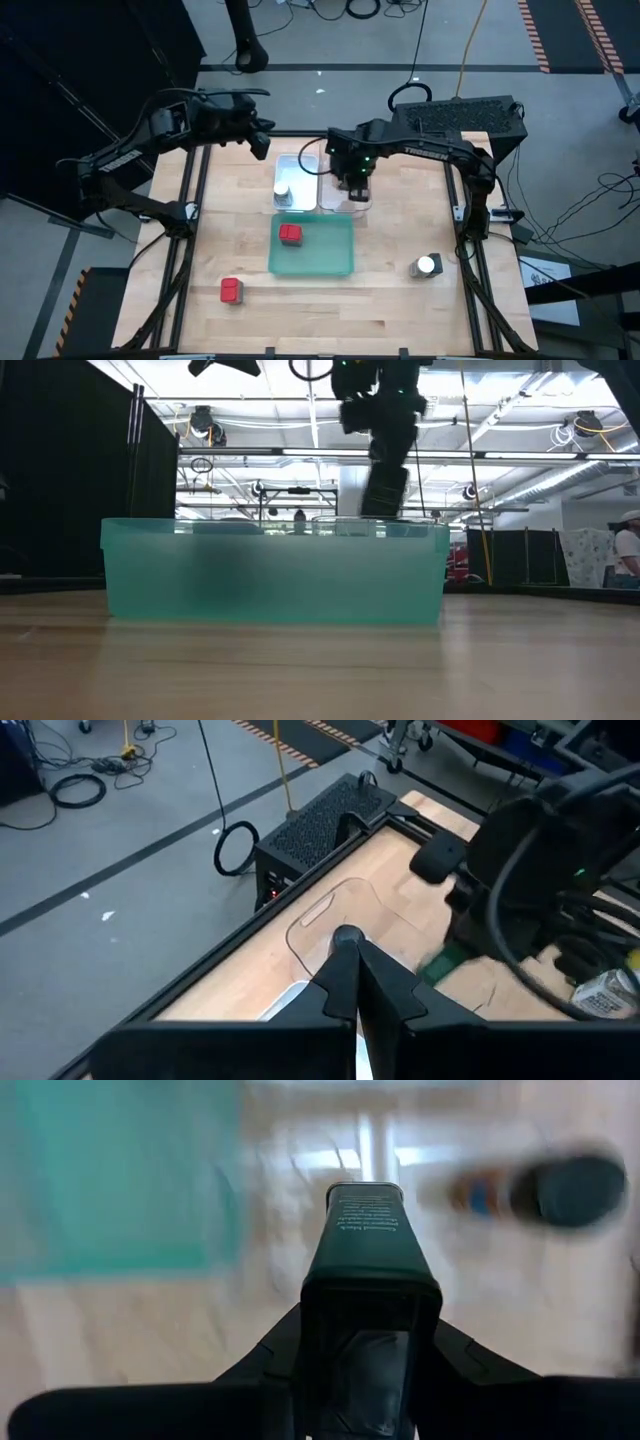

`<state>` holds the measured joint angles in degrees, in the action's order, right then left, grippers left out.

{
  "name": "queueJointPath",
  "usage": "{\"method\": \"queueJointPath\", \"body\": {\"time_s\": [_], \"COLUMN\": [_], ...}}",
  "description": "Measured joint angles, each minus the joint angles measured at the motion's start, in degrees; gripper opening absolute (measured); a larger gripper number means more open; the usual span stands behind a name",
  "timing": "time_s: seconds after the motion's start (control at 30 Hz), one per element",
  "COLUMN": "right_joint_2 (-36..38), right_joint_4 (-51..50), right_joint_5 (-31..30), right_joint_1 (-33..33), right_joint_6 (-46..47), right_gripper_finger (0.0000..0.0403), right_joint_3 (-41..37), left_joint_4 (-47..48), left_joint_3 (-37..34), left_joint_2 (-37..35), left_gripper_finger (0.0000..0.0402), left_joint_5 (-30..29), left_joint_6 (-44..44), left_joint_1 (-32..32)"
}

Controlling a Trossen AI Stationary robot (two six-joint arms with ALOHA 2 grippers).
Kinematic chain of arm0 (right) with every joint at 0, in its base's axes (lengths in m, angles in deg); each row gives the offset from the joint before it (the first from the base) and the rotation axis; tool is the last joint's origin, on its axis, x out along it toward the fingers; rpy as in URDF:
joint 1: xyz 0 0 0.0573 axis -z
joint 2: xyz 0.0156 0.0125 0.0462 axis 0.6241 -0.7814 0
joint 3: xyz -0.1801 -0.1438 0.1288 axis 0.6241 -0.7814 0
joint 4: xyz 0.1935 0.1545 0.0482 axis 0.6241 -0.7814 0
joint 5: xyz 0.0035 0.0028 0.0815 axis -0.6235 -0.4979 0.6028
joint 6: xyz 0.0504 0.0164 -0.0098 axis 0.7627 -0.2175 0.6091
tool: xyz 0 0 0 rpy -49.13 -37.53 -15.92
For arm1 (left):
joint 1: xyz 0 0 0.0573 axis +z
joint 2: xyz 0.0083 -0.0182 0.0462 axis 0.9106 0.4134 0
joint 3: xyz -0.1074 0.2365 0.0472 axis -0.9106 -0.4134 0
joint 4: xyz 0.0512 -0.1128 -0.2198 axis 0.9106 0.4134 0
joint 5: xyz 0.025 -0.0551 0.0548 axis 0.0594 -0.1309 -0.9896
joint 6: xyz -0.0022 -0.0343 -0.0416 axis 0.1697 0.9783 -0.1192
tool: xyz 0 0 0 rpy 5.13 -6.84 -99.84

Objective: Sort spices by type
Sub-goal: Put the left black spice can into the transparent bin

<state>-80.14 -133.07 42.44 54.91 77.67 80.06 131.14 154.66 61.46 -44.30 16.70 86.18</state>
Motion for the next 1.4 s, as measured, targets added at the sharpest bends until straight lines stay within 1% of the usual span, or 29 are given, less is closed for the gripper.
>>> {"method": "queueJointPath", "body": {"time_s": [0.1, 0.23, 0.43, 0.7, 0.87, 0.97, 1.13, 1.4], "right_joint_2": [-1.09, -2.62, -5.99, -9.59, -10.33, -10.43, -10.44, -10.44], "right_joint_4": [4.68, 5.01, 4.79, 1.03, 1.32, 0.76, 1.86, 2.08], "right_joint_5": [2.07, 2.36, 2.44, 1.99, 1.68, 0.32, 0.47, 0.54], "right_joint_1": [-0.48, -0.44, -0.44, -0.40, -0.40, -0.40, -0.40, -0.51], "right_joint_6": [1.36, 3.94, 4.70, 3.98, 2.77, 2.26, -0.12, -1.26], "right_gripper_finger": [0.0096, 0.0096, 0.0096, 0.0096, 0.0096, 0.0096, 0.0096, 0.0096], "right_joint_3": [0.09, 0.03, 0.02, 0.00, 0.00, 0.00, 0.00, 0.00], "left_joint_4": [0.06, 0.10, 0.12, 2.09, 2.11, 2.17, 2.20, 2.99], "left_joint_3": [0.00, 0.00, 0.00, 0.00, 0.00, 0.00, 0.00, 0.00], "left_joint_2": [0.07, 0.07, 0.09, 0.09, 0.09, 0.11, 0.11, 0.13], "left_gripper_finger": [0.0006, 0.0006, 0.0006, 0.0006, 0.0006, 0.0006, 0.0006, 0.0006], "left_joint_5": [-0.05, -0.06, -0.38, -0.47, -0.47, -0.47, -0.47, -0.47], "left_joint_6": [-0.20, -0.49, -0.55, -0.44, -0.39, -0.39, -0.46, -0.50], "left_joint_1": [0.00, 0.00, 0.00, 0.00, 0.00, 0.00, 0.00, 0.00]}}
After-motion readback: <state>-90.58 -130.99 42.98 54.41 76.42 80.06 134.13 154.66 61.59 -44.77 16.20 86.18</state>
